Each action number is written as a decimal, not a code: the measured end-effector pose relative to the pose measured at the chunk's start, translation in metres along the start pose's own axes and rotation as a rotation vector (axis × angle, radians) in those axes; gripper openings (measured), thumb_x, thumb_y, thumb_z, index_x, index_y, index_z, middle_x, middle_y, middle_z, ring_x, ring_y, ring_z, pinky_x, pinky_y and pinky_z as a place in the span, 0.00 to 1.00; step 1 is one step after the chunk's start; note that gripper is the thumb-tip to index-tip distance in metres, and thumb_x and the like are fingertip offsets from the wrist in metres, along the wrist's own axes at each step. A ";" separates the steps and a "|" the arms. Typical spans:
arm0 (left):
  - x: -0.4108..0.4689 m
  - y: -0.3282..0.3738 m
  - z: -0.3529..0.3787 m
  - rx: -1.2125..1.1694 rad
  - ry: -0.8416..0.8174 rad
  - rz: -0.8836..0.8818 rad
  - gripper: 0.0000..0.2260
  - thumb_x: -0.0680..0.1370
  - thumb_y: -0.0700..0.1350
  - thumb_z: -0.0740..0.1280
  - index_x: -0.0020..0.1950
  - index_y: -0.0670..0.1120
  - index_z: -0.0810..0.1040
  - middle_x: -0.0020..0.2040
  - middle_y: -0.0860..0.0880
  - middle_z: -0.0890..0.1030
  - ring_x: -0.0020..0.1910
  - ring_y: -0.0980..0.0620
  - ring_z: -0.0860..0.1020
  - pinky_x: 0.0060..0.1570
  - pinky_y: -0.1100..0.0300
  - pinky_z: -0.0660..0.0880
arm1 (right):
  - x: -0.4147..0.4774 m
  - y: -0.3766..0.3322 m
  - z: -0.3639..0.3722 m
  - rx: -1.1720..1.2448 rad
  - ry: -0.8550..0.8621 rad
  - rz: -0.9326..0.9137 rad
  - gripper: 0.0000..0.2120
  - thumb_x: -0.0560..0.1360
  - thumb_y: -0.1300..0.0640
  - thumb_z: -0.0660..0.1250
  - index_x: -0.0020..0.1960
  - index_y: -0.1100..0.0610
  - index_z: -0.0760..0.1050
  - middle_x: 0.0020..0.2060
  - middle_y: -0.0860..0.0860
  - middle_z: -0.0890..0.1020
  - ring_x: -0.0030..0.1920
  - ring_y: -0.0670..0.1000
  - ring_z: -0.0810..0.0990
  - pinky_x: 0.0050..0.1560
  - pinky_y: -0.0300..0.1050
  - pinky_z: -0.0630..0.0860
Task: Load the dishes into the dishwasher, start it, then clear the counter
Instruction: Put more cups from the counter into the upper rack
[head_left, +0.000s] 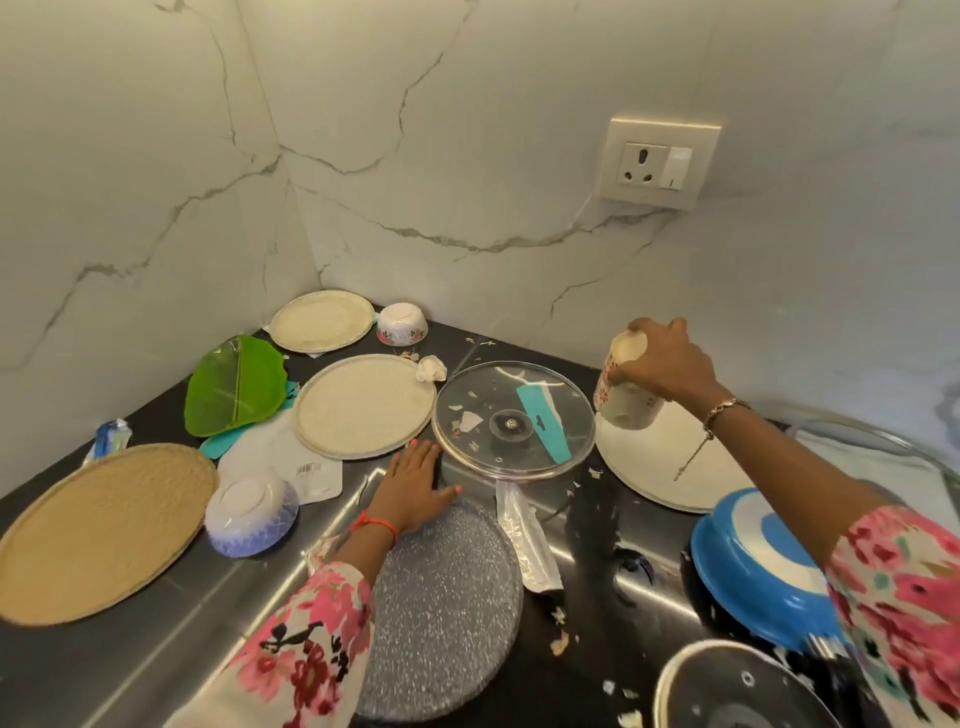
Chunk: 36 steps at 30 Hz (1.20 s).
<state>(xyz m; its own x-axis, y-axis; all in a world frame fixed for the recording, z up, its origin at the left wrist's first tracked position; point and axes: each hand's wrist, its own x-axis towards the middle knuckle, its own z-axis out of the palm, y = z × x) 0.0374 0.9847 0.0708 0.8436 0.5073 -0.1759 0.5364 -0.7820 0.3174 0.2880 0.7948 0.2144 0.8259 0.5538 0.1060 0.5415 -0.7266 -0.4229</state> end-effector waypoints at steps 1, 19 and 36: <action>-0.012 0.001 0.001 0.004 0.011 -0.025 0.34 0.80 0.60 0.55 0.78 0.44 0.45 0.79 0.46 0.45 0.77 0.49 0.42 0.75 0.51 0.41 | -0.010 0.002 -0.004 0.013 -0.023 0.015 0.33 0.66 0.47 0.74 0.67 0.52 0.66 0.61 0.58 0.66 0.56 0.64 0.74 0.56 0.54 0.75; -0.315 0.084 0.097 0.068 0.233 0.035 0.35 0.80 0.59 0.56 0.77 0.43 0.44 0.78 0.46 0.42 0.77 0.49 0.40 0.73 0.60 0.34 | -0.334 0.017 -0.033 0.109 -0.190 -0.183 0.35 0.62 0.49 0.76 0.66 0.50 0.67 0.60 0.55 0.72 0.57 0.55 0.74 0.52 0.47 0.73; -0.656 0.180 0.285 -0.005 0.060 0.105 0.33 0.81 0.57 0.53 0.77 0.43 0.41 0.78 0.46 0.40 0.77 0.50 0.38 0.74 0.59 0.35 | -0.761 0.150 -0.014 0.114 -0.365 0.100 0.35 0.61 0.52 0.76 0.65 0.50 0.67 0.59 0.54 0.72 0.56 0.57 0.75 0.51 0.45 0.71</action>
<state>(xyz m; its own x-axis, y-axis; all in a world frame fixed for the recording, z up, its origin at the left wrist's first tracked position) -0.4130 0.4077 -0.0217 0.8920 0.4440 -0.0851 0.4453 -0.8302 0.3353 -0.2568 0.2589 0.0834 0.7523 0.6059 -0.2588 0.4237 -0.7457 -0.5142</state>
